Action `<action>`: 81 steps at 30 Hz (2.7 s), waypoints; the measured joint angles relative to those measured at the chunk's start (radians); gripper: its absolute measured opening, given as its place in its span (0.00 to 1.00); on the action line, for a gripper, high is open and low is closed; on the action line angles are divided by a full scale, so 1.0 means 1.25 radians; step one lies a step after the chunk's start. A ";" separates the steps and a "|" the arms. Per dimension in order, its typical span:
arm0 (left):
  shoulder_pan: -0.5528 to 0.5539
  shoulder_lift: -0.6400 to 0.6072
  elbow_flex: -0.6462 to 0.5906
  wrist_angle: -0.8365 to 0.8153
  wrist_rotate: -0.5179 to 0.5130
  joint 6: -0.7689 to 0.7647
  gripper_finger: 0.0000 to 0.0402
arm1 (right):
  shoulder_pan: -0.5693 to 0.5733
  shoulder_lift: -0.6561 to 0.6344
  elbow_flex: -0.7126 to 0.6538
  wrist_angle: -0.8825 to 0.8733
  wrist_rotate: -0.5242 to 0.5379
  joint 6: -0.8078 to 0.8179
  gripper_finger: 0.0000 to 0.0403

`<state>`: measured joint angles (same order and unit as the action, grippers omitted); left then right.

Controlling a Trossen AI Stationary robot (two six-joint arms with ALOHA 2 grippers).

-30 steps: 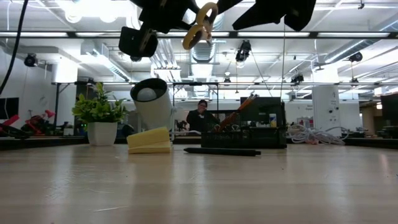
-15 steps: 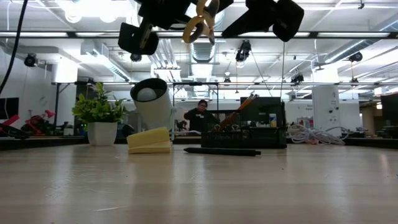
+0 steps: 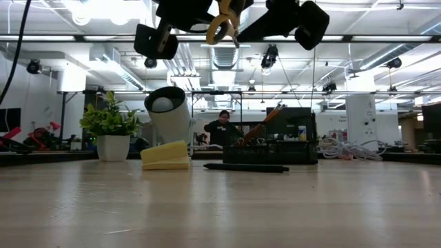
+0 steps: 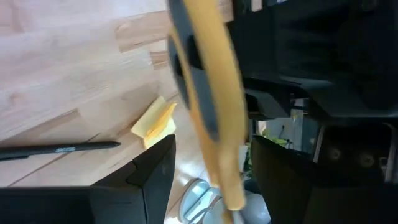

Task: Pick and place office supplies into organizer
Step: Put the scissors into the desk organizer

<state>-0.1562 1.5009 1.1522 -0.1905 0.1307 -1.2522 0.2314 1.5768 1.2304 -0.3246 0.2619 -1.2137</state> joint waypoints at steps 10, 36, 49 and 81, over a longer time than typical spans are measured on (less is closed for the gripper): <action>0.000 0.000 0.000 0.004 0.029 -0.001 0.13 | 0.000 0.010 0.000 0.010 0.001 -0.002 0.35; 0.011 0.000 0.000 0.005 0.042 0.012 0.12 | 0.002 0.010 -0.001 0.003 0.018 0.005 0.06; 0.047 -0.009 0.000 0.003 0.045 0.172 0.37 | 0.001 -0.001 -0.001 -0.031 0.075 0.105 0.06; 0.157 -0.316 0.000 -0.026 -0.178 0.509 0.38 | -0.200 -0.127 -0.013 0.033 -0.068 0.572 0.06</action>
<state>0.0399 1.1055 1.1522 -0.2233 -0.0913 -0.6164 -0.0192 1.4185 1.2139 -0.2829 0.1768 -0.4985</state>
